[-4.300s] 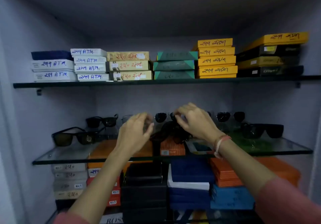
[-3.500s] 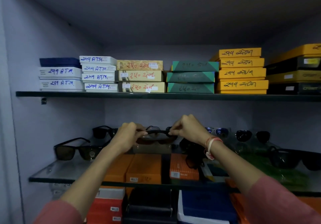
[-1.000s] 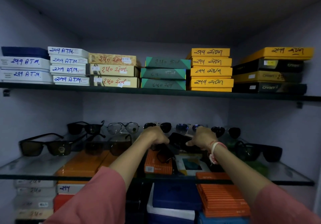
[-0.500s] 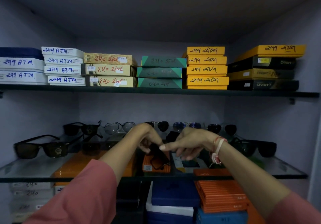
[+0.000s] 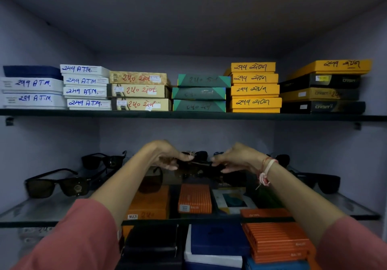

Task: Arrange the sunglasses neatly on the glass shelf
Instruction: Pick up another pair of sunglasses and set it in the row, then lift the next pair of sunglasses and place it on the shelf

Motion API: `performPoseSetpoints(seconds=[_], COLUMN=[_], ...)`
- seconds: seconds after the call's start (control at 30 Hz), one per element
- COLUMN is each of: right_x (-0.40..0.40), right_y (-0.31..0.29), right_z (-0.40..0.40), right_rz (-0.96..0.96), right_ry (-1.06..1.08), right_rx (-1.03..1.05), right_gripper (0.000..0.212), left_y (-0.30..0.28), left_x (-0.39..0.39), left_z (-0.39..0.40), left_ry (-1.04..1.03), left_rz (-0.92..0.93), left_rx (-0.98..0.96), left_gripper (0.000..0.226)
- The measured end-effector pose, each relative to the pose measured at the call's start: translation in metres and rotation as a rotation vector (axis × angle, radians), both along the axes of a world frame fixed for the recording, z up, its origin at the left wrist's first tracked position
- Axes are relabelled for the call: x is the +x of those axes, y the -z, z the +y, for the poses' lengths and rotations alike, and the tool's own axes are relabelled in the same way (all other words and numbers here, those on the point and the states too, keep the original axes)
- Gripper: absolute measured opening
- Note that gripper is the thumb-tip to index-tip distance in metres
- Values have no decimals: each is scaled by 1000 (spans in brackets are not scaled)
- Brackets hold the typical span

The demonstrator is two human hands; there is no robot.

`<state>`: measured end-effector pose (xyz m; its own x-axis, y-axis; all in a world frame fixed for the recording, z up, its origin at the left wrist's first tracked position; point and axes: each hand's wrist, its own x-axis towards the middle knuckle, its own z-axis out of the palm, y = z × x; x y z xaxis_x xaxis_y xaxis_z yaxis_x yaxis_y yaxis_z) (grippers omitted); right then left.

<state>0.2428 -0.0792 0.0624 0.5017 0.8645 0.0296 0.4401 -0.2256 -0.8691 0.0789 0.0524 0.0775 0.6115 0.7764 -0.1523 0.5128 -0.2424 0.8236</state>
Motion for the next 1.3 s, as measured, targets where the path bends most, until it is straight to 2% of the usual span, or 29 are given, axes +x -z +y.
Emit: performPoseSetpoints(seconds=[0.1, 0.23, 0.33, 0.47, 0.6, 0.93, 1.03, 1.17, 1.3], right_x=[-2, -3, -3, -5, -4, -4, -2, 7, 32], right_y=[-5, -9, -8, 2, 19, 30, 30, 29, 22], right_z=[8, 16, 19, 17, 23, 29, 31, 30, 15], right_rz=[-206, -444, -412, -381, -396, -497, -515, -534, -579], right_ry=[120, 314, 358, 391, 398, 381, 365, 345, 428], right_rx=[78, 156, 142, 47, 16, -22, -42, -49, -42], right_gripper=[23, 17, 17, 18, 27, 23, 27, 30, 30], left_y=[5, 9, 6, 10, 23, 30, 29, 27, 23], left_x=[-4, 3, 5, 4, 5, 11, 12, 13, 15], left_z=[1, 2, 6, 6, 8, 9, 8, 10, 12], left_ry=[28, -13, -121, -168, -161, -182, -181, -173, -188], left_rz=[41, -11, 18, 153, 178, 273, 289, 295, 268], left_rx=[83, 171, 285, 408, 361, 468, 467, 471, 519], left_gripper=[48, 19, 15, 23, 20, 18, 25, 23, 35])
